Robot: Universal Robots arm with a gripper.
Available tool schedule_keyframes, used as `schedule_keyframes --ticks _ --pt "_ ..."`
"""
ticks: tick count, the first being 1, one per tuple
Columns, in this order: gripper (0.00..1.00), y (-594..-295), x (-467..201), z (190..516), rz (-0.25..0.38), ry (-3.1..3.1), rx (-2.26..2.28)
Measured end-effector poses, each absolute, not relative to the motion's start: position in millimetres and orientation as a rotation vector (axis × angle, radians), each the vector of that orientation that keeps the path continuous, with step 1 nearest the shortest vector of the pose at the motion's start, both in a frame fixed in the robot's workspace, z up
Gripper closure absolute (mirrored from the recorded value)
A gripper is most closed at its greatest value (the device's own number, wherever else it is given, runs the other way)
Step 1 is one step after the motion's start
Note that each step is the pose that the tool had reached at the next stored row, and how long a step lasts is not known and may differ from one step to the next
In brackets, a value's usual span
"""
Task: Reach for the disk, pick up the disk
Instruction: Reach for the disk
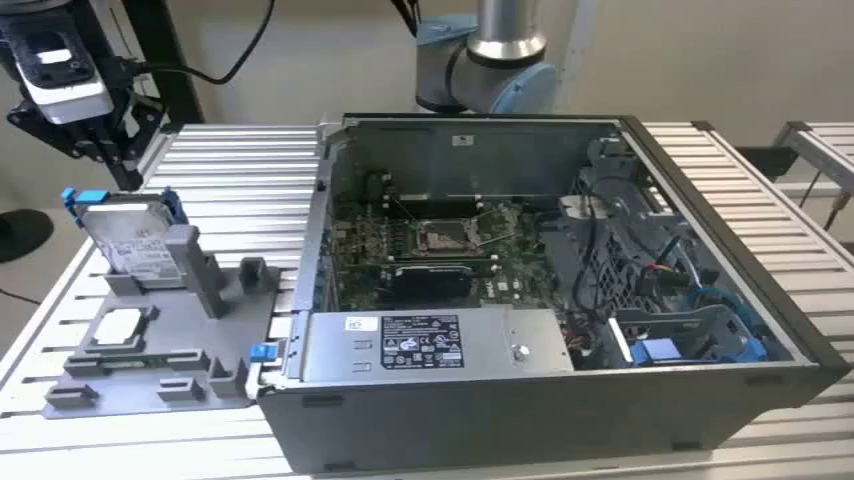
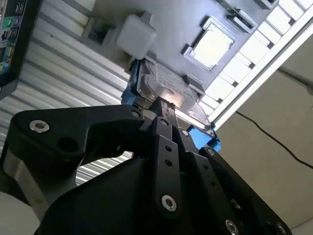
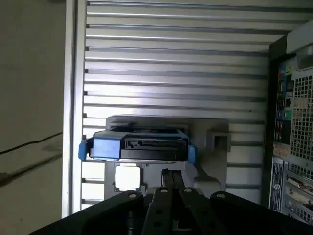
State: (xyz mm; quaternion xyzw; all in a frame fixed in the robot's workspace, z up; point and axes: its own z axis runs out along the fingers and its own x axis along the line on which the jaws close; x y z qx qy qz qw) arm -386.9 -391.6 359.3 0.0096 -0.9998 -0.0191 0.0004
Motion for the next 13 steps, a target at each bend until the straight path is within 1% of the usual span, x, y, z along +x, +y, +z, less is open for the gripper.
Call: schedule_keyframes --ticks 13 --pt "1.00 -391.5 -386.9 359.3 -0.060 -3.140 0.030"
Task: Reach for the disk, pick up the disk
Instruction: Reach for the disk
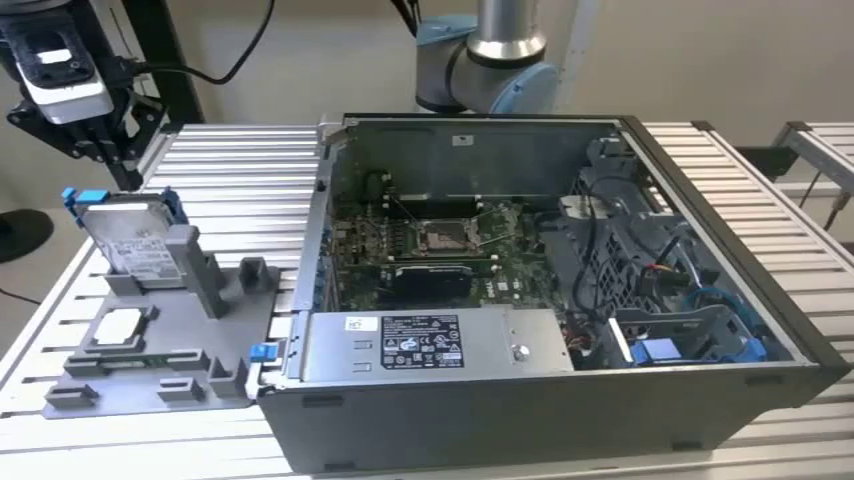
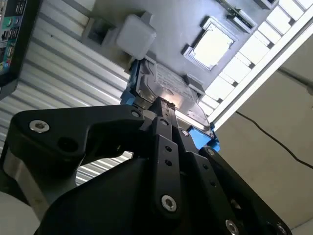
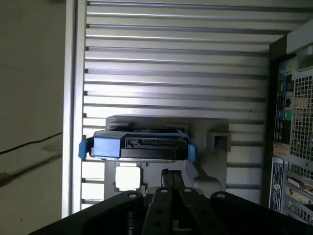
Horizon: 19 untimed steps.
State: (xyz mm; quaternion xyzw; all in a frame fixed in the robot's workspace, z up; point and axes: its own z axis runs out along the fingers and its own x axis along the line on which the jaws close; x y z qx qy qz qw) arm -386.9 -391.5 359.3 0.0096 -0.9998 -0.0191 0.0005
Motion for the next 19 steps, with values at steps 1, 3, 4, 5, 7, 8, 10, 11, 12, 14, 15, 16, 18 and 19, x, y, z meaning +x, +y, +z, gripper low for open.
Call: schedule_keyframes --ticks 1,3,4,5,7,8,10,11,12,14,15,16,18,19 --pt "1.00 -391 -387 359 -0.060 -3.140 0.030" --pt "1.00 -389 -388 359 -0.060 -3.140 0.030" --pt "1.00 -387 -389 359 -0.060 -3.140 0.030" --pt "1.00 -385 -390 359 -0.060 -3.140 0.030" --pt "1.00 -380 -393 359 -0.060 -3.140 0.031" --pt "1.00 -377 -395 359 -0.060 -3.140 0.031" --pt "1.00 -373 -398 359 -0.060 -3.140 0.032" --pt "1.00 -371 -400 359 -0.060 -3.140 0.033" --pt "1.00 -371 -401 359 -0.060 -3.140 0.034" --pt "1.00 -371 -404 358 -0.060 -3.140 0.034" --pt "1.00 -371 -406 358 -0.060 -3.140 0.034" --pt "1.00 -371 -408 358 -0.060 -3.140 0.034" --pt "1.00 -371 -412 358 -0.060 -3.140 0.035" --pt "1.00 -371 -415 358 -0.060 -3.140 0.035"
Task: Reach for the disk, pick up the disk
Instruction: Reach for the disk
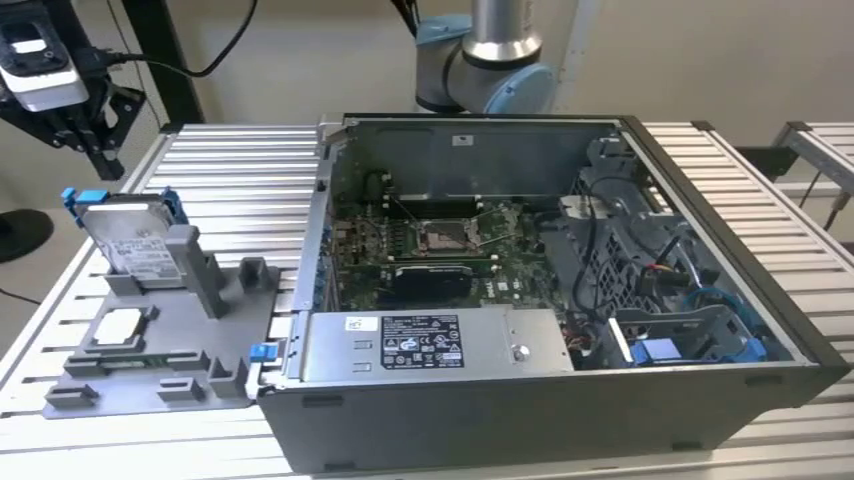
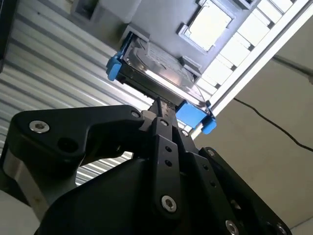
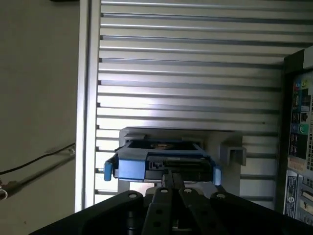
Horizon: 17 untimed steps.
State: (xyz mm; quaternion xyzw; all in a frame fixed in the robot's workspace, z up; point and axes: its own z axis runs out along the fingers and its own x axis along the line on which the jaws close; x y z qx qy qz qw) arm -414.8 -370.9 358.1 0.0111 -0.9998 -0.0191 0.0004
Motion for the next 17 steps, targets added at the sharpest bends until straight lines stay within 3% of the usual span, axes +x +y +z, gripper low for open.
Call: schedule_keyframes --ticks 17 --pt "1.00 -371 -443 357 -0.060 -3.140 0.036"
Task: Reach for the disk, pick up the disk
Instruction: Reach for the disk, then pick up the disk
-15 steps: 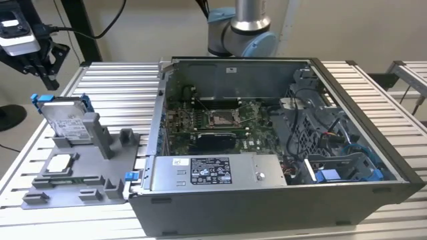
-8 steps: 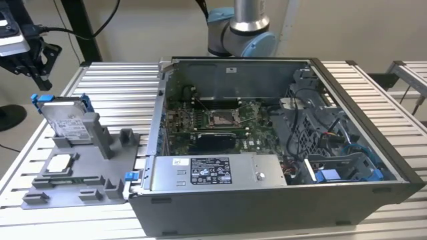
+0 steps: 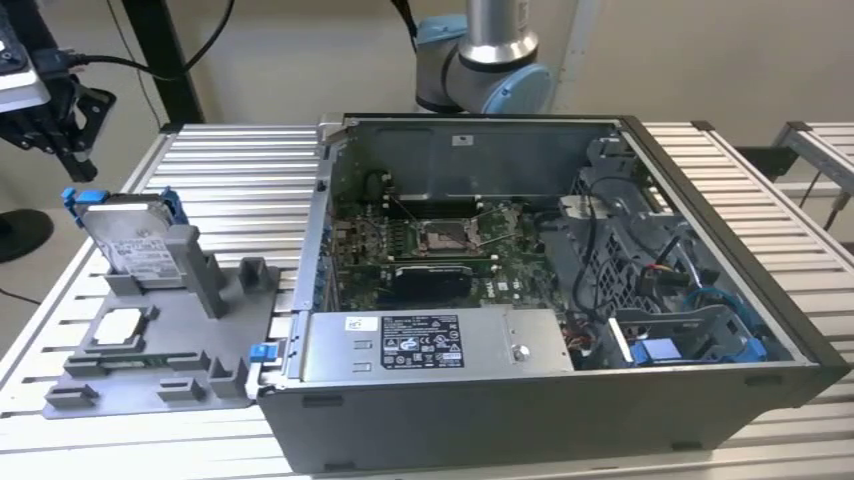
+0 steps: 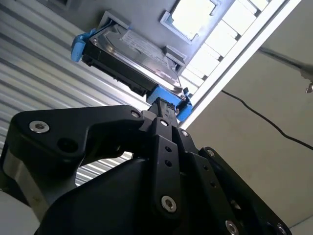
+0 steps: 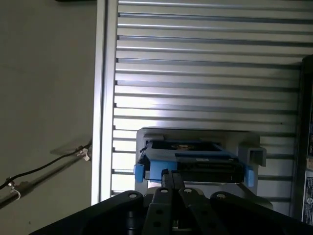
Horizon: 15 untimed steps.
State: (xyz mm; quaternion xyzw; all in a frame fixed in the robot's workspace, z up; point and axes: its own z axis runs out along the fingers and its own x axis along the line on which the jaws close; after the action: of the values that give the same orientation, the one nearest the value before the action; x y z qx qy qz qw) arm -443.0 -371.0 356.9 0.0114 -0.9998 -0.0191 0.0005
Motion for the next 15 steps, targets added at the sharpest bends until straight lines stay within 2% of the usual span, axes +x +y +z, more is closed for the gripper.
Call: schedule_keyframes --ticks 15 --pt "1.00 -370.9 -443.0 356.9 -0.060 -3.139 0.077"
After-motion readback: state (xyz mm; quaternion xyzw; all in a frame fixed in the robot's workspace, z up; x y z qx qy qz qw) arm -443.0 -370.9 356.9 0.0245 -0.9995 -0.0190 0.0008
